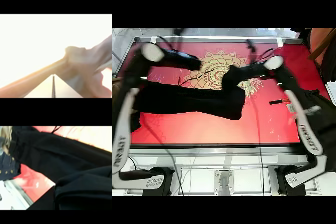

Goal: Fold the clothes and pants, and hang the long-sleeved shirts on hangers.

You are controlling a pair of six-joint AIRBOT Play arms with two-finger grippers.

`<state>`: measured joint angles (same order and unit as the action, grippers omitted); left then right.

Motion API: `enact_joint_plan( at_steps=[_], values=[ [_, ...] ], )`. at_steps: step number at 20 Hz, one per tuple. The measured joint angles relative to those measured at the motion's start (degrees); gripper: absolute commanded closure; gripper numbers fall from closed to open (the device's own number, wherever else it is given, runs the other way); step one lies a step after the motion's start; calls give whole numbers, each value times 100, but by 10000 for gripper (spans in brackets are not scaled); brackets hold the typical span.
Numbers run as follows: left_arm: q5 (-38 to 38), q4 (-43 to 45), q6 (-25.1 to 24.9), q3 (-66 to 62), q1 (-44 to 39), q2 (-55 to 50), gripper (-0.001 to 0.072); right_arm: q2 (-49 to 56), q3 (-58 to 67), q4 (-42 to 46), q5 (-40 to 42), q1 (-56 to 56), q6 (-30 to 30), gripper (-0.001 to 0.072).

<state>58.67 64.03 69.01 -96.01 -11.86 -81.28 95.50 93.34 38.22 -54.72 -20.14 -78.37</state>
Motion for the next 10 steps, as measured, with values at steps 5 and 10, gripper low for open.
enact_joint_plan(
  at_steps=[5,10],
  values=[
    [487,48,0,0,896,750,691,1141,645,-356,1082,-1137,-144,197],
    [785,61,0,11,1176,874,691,1445,1403,-330,957,-1224,-179,234]
  ],
)
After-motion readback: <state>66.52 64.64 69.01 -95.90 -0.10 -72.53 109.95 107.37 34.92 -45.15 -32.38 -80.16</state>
